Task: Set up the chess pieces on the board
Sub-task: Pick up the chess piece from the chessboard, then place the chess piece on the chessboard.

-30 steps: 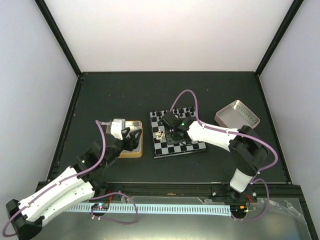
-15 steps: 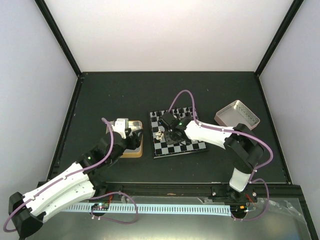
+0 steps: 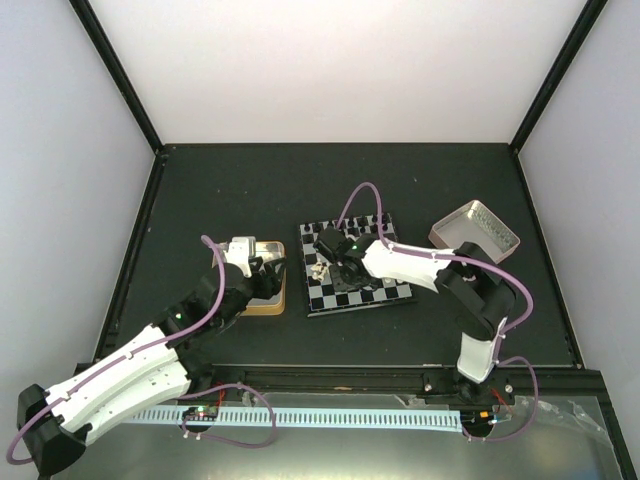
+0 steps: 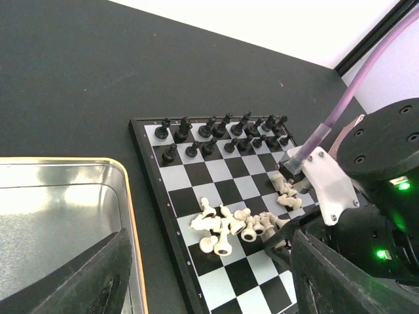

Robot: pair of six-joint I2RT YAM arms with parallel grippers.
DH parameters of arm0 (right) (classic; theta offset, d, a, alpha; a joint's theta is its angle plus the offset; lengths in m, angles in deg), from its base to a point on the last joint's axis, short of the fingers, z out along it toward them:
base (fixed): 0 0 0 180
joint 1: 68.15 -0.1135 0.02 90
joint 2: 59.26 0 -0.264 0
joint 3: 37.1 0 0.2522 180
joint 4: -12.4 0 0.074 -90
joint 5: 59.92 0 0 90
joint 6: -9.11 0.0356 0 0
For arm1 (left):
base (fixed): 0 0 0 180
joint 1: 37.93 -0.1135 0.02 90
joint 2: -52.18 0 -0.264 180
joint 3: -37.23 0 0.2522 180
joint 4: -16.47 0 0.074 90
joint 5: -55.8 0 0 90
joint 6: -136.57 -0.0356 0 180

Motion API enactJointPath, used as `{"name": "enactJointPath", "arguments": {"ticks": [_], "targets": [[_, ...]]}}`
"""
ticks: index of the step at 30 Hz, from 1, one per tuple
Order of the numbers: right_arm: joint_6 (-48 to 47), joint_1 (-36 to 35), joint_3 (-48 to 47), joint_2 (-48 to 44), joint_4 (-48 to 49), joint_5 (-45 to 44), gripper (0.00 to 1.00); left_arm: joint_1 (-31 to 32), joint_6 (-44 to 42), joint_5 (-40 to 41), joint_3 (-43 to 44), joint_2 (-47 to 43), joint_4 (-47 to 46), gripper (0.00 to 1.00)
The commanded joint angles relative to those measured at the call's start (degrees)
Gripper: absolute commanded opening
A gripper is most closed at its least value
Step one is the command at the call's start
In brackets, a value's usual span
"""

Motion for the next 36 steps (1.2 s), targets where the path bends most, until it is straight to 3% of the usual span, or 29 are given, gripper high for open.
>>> {"name": "enactJointPath", "arguments": {"ticks": [1,9,17,23,28,36], "targets": [[1.47,-0.17,-1.65,1.22,-1.98,-1.63,0.25,0.18,0.87,-0.67,0.92,0.15,0.05,0.68],[-1.20,-0.03,-0.74,-0.58,-0.28,-0.72,0.10,0.18,1.04,-1.94,2.17,-0.21,0.71,0.68],[-13.09,0.00,11.22,-19.15,14.61,2.64,0.10,0.08,3.10,-8.19,6.29,0.66,2.29,0.72],[-26.90,-0.03,23.37,-38.62,29.22,18.93,0.10,-0.16,3.54,-21.94,13.25,0.86,3.24,0.78],[-34.17,0.03,28.62,-51.64,35.67,31.58,0.10,-0.48,6.12,-36.32,18.95,2.70,4.24,0.80],[-37.89,0.01,27.42,-54.83,34.69,39.51,0.10,-0.62,9.30,-51.86,23.52,9.29,1.25,0.75]]}}
